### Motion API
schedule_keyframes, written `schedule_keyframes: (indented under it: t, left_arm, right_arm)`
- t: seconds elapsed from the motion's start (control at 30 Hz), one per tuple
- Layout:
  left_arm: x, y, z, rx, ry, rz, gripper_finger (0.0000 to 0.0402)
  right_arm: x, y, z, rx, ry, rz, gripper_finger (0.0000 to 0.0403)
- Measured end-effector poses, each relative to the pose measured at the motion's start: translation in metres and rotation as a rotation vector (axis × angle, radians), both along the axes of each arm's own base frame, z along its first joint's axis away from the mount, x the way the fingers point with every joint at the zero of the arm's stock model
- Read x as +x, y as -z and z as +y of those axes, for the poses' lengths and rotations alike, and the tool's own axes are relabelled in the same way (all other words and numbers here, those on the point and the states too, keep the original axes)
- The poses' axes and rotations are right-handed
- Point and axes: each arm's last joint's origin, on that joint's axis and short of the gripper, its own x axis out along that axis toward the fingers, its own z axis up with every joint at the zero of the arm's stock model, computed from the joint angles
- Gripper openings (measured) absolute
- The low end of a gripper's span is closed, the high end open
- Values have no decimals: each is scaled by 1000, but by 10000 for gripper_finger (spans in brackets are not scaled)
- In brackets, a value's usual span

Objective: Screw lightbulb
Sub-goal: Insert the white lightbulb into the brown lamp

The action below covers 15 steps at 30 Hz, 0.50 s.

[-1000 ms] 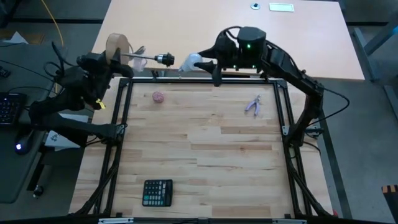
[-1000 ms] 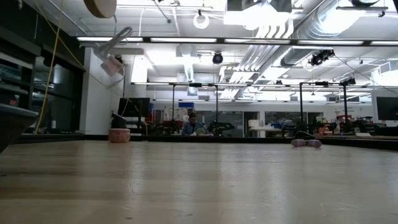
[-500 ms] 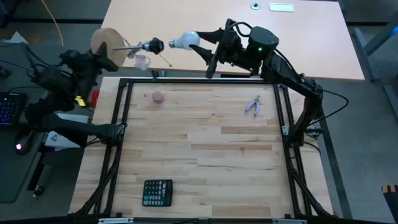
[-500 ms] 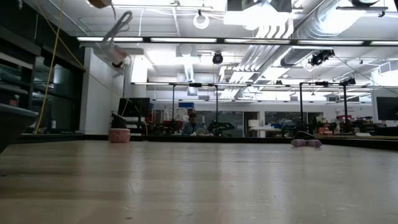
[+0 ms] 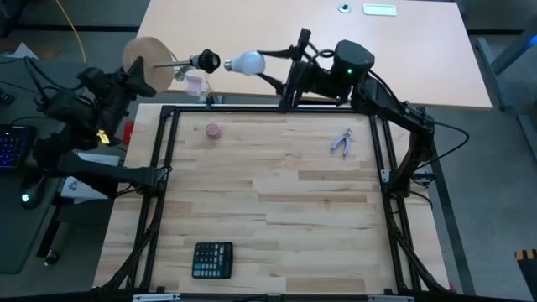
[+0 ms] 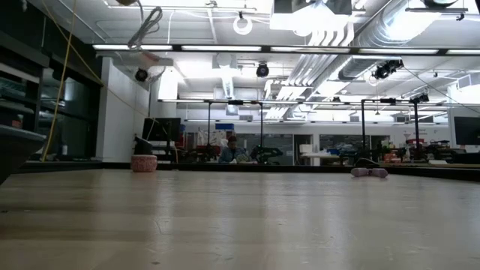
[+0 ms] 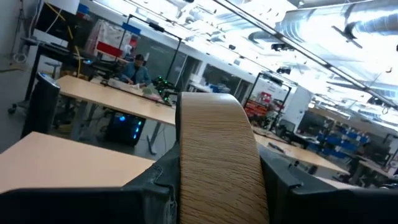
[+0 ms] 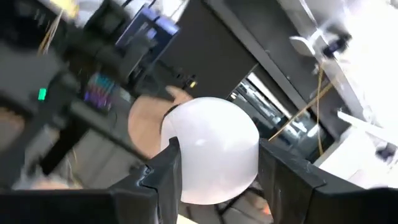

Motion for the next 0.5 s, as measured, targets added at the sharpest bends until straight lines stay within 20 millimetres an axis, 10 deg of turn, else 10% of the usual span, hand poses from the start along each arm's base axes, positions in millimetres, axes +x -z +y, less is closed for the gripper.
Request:
schedule_keyframes:
  t: [0.5]
  left_arm:
    - [3, 1, -5, -27, 45, -29, 115]
  right_arm:
    - [3, -1, 26, -436, 74, 85, 176]
